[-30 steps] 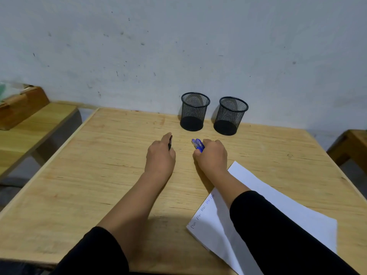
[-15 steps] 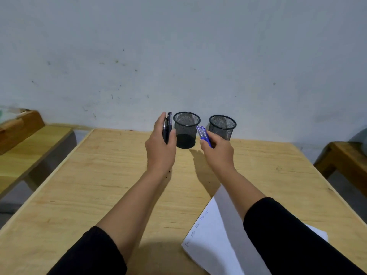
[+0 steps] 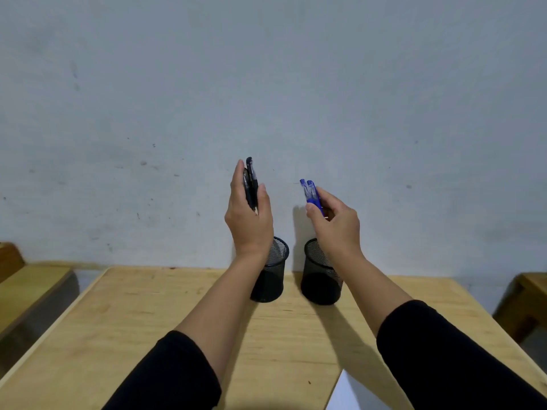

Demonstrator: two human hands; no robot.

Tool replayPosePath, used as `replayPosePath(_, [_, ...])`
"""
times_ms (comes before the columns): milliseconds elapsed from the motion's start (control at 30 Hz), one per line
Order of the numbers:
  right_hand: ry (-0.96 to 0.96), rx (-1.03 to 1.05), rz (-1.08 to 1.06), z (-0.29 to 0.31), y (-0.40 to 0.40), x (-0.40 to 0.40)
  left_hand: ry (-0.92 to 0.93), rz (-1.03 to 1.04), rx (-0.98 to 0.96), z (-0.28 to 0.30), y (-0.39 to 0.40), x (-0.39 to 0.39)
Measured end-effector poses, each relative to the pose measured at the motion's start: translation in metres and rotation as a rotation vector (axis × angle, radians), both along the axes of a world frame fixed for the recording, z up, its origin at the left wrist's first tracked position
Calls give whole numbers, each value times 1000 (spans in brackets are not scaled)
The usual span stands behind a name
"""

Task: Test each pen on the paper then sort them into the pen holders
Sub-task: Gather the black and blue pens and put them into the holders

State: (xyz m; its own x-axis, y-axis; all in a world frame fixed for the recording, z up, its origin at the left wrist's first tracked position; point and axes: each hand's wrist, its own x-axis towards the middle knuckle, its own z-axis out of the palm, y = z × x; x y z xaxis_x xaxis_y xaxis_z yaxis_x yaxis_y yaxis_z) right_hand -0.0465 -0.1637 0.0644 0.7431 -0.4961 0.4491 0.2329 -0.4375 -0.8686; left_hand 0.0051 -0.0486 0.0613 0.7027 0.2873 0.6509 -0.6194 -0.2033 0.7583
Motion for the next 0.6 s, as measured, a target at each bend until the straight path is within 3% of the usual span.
replayPosePath(333, [-1,12,34,-30,-20,20,64,-14,-35,-28,-19,16])
replayPosePath(600, [107,-44,24,-40,-23,19,198,-96,58,-40,-11,8])
